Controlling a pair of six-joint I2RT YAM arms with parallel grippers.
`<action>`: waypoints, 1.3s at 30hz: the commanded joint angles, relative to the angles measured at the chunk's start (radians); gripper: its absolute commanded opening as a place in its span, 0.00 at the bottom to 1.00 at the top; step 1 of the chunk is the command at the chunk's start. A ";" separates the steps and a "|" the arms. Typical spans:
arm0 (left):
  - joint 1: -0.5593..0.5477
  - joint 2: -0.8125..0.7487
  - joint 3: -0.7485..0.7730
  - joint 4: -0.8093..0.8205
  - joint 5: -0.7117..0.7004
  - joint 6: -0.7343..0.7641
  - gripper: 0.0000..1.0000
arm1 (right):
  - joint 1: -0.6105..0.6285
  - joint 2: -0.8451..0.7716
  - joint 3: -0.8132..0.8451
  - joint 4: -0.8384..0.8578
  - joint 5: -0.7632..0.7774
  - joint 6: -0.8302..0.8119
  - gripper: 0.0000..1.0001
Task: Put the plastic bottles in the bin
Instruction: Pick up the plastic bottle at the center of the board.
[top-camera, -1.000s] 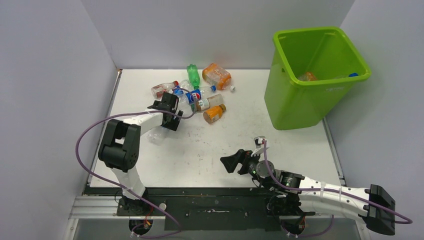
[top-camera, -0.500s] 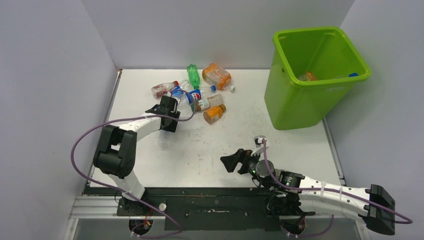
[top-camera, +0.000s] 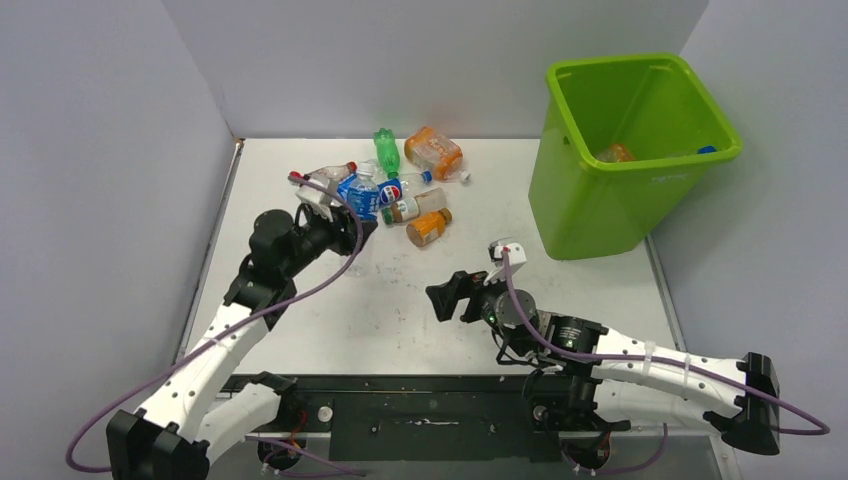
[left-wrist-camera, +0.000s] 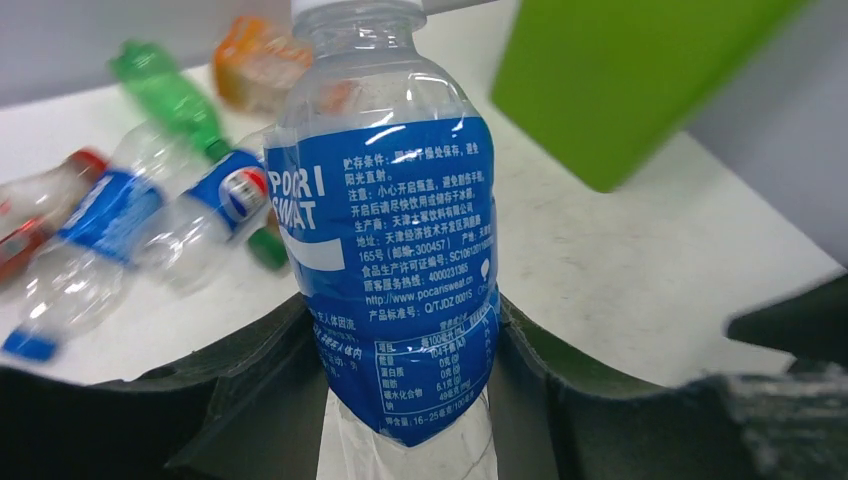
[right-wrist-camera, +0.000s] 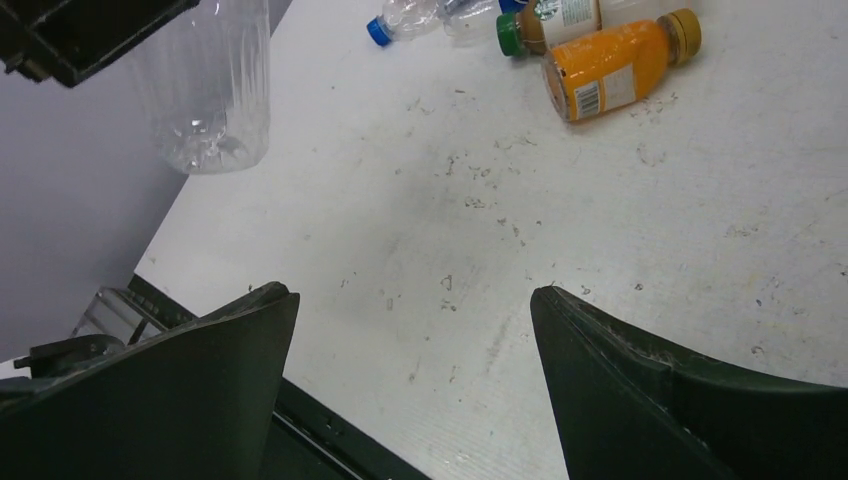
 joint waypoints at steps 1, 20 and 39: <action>-0.047 -0.097 -0.140 0.387 0.309 -0.090 0.33 | -0.016 -0.130 -0.055 0.129 0.026 -0.051 0.90; -0.254 -0.269 -0.401 0.762 0.401 -0.143 0.33 | -0.069 -0.113 0.157 0.285 -0.361 -0.206 0.90; -0.323 -0.299 -0.398 0.695 0.380 -0.069 0.31 | -0.065 0.112 0.322 0.326 -0.340 -0.191 0.76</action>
